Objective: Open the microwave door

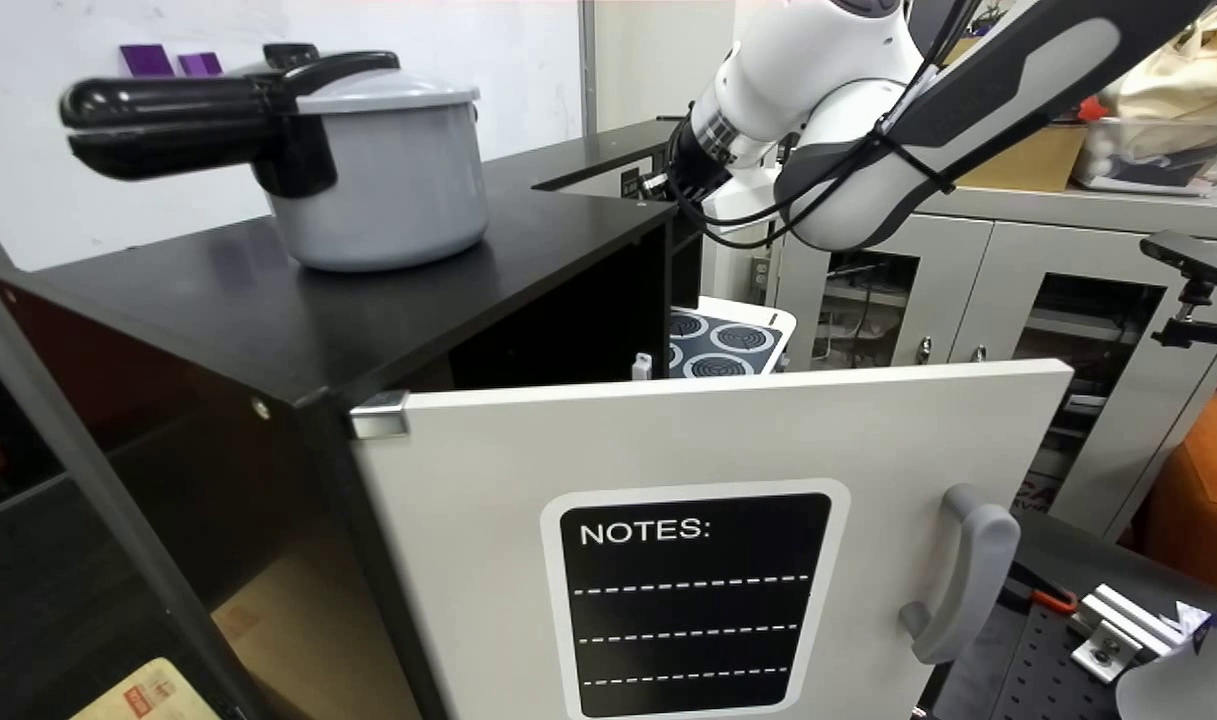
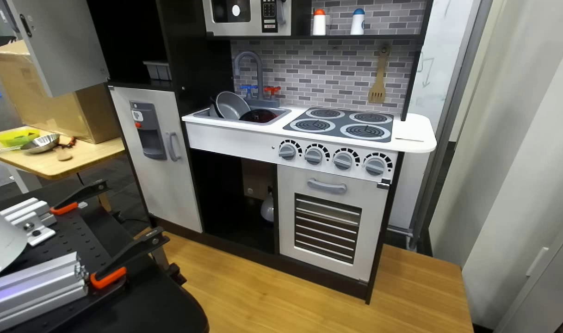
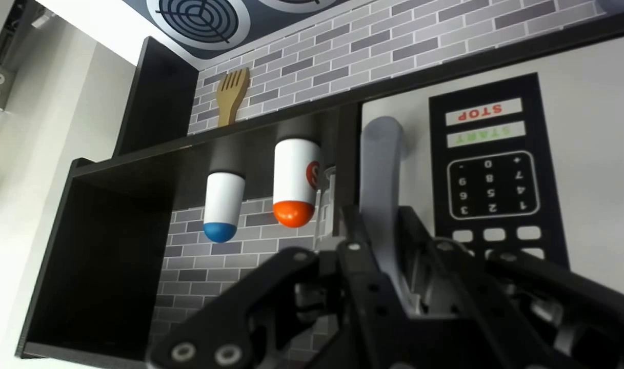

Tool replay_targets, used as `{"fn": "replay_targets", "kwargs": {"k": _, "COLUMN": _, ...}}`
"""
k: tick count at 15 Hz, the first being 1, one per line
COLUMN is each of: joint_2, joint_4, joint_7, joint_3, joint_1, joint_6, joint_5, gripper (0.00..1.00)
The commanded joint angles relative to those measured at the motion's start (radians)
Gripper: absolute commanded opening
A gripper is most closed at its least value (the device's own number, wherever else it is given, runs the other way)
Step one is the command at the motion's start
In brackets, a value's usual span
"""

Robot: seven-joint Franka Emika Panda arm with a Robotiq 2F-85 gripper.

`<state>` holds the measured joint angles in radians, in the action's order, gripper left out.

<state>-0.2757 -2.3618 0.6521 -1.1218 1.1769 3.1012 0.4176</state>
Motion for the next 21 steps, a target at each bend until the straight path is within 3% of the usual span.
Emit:
{"fn": "replay_targets", "kwargs": {"k": 1, "joint_2": 0.012, "joint_4": -0.036, "joint_7": -0.036, "joint_3": 0.106, "joint_1": -0.119, "joint_6": 0.005, "joint_5": -0.034, "gripper": 0.05}}
{"fn": "replay_targets", "kwargs": {"k": 3, "joint_2": -0.007, "joint_4": -0.077, "joint_7": -0.05, "joint_3": 0.19, "joint_1": -0.213, "joint_6": 0.015, "joint_5": -0.058, "gripper": 0.05}}
{"fn": "replay_targets", "kwargs": {"k": 8, "joint_2": -0.107, "joint_4": -0.237, "joint_7": -0.121, "joint_3": 0.474, "joint_1": -0.54, "joint_6": 0.005, "joint_5": -0.166, "gripper": 0.05}}
{"fn": "replay_targets", "kwargs": {"k": 12, "joint_2": -0.274, "joint_4": -0.403, "joint_7": -0.174, "joint_3": 0.707, "joint_1": -0.813, "joint_6": -0.03, "joint_5": -0.242, "gripper": 0.05}}
{"fn": "replay_targets", "kwargs": {"k": 14, "joint_2": -0.373, "joint_4": -0.478, "joint_7": -0.23, "joint_3": 0.779, "joint_1": -0.911, "joint_6": -0.061, "joint_5": -0.301, "gripper": 0.05}}
{"fn": "replay_targets", "kwargs": {"k": 15, "joint_2": -0.362, "joint_4": -0.423, "joint_7": -0.242, "joint_3": 0.786, "joint_1": -0.923, "joint_6": -0.111, "joint_5": -0.312, "gripper": 0.05}}
{"fn": "replay_targets", "kwargs": {"k": 21, "joint_2": -0.499, "joint_4": -0.443, "joint_7": -0.292, "joint_3": 0.861, "joint_1": -1.031, "joint_6": -0.312, "joint_5": -0.347, "gripper": 0.05}}
